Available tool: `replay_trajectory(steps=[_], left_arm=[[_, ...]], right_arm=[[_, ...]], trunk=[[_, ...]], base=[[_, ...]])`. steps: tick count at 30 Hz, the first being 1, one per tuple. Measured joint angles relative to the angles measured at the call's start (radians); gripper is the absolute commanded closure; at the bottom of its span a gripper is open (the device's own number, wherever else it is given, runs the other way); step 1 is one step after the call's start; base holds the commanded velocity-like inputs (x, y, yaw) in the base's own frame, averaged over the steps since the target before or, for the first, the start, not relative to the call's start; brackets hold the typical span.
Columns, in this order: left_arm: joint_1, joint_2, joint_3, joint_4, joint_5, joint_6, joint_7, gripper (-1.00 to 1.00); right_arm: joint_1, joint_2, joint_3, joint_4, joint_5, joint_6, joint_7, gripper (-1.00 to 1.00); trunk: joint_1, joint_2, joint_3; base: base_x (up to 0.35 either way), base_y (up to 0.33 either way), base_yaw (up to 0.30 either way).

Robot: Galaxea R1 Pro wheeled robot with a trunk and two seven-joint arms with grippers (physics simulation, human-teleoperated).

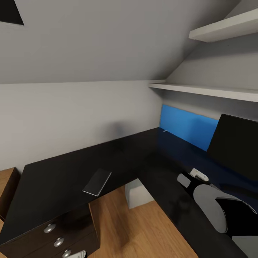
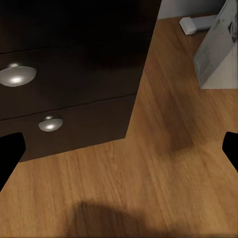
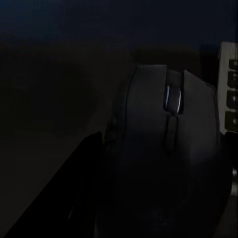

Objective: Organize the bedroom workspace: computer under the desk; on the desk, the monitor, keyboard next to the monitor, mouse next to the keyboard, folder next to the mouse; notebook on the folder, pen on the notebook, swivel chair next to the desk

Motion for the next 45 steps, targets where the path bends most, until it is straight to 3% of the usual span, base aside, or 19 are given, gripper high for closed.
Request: replay_trajectory(steps=[39,45], left_arm=[[0.000,-0.004,-0.003,0.007,-0.003,0.001,-0.003,-1.00],[0.000,-0.005,-0.003,-0.004,-0.003,0.002,-0.003,-1.00]], right_arm=[[0.000,-0.014,0.001,-0.005,0.001,-0.001,0.005,1.00],[0.000,-0.024,0.001,-0.007,0.001,-0.002,0.005,1.00]], trunk=[[0.000,0.000,0.001],[0.023,-0.042,-0.018]], base=[[0.072,0.000,-0.003],[0.000,0.000,0.000]])
